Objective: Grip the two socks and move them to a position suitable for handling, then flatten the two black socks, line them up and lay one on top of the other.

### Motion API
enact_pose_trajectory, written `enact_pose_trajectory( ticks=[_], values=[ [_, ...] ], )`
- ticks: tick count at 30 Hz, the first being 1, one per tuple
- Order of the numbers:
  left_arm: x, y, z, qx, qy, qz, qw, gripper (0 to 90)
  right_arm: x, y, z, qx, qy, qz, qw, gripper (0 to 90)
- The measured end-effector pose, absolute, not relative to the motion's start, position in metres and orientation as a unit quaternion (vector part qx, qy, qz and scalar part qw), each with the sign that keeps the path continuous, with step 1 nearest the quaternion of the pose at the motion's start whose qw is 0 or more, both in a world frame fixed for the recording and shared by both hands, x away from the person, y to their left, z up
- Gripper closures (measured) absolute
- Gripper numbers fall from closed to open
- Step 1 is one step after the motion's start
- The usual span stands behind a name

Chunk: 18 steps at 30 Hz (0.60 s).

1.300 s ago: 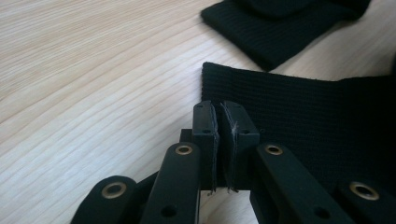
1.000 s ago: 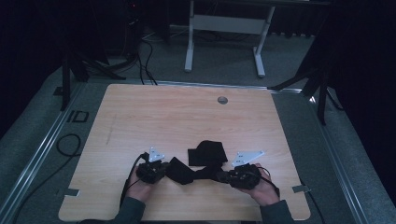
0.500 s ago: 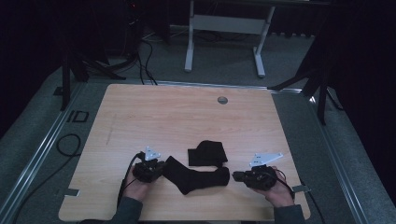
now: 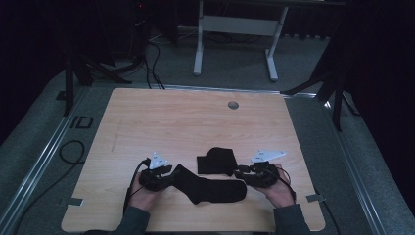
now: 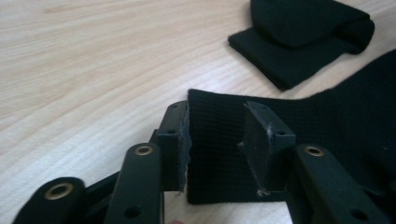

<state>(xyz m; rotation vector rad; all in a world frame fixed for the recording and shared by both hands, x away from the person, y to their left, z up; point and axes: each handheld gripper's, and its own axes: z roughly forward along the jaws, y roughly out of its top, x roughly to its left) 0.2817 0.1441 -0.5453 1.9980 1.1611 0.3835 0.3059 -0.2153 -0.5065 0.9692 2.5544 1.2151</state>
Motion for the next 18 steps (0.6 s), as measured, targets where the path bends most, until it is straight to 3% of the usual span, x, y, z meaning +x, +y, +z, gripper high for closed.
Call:
enact_pose_trajectory(
  ticks=[18],
  values=[
    [0.286, 0.152, -0.545, 0.776, 0.470, 0.162, 0.388, 56.6, 0.340, -0.151, -0.507, 0.316, 0.869, 0.359, 0.124, 59.6]
  ],
)
